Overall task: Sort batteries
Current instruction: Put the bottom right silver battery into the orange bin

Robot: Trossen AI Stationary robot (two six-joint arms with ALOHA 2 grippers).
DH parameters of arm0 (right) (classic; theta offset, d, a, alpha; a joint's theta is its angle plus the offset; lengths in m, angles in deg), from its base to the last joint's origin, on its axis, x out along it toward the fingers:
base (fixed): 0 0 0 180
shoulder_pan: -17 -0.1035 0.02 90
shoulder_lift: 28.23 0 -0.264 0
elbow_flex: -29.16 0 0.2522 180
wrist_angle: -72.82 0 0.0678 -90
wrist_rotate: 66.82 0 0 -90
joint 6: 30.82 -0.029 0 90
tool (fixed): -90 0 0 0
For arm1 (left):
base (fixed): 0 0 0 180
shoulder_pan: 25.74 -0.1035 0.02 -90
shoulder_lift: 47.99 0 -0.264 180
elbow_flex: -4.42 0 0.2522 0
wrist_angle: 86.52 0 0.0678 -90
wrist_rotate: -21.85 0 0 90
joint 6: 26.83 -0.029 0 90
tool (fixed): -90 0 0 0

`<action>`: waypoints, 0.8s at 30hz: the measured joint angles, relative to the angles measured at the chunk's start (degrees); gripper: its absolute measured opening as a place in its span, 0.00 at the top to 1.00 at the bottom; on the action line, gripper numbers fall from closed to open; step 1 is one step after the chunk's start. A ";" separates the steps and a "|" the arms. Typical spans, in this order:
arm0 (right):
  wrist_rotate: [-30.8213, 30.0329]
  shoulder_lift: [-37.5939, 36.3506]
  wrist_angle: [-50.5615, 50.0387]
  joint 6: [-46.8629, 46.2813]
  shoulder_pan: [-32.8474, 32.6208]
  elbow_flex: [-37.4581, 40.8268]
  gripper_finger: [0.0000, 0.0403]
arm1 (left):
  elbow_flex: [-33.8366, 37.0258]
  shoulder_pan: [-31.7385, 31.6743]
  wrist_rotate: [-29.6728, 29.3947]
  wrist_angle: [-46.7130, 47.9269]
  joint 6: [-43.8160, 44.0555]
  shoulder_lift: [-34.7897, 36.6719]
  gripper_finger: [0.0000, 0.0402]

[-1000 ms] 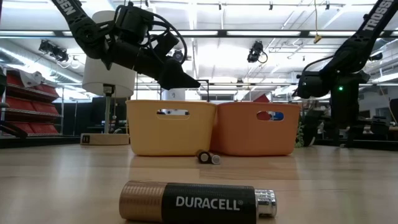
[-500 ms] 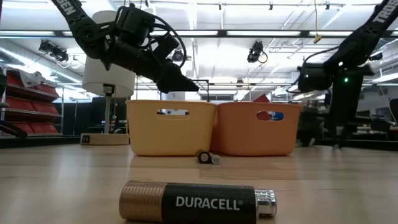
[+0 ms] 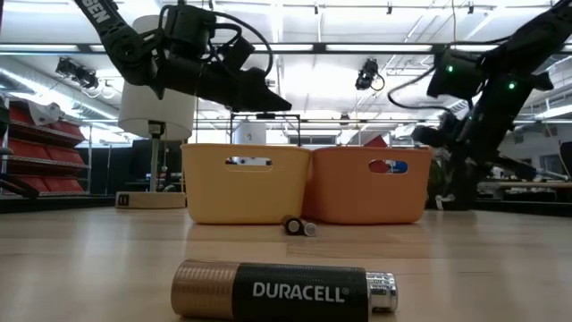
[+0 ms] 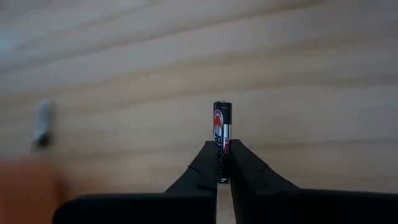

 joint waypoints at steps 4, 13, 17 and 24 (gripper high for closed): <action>0.48 -0.07 7.10 2.62 -5.00 -0.02 0.96 | -0.01 0.15 0.05 0.00 3.96 0.00 0.37; 3.34 -0.05 31.51 14.97 -11.78 -0.19 0.96 | 0.02 0.62 0.14 0.81 7.95 0.00 0.37; 5.69 -0.01 33.80 19.38 -12.81 -0.23 0.96 | 0.02 1.78 0.15 2.28 11.10 0.04 0.37; 7.43 0.41 35.91 21.98 -16.86 -0.23 0.96 | 0.06 6.22 0.17 12.36 16.84 3.27 0.37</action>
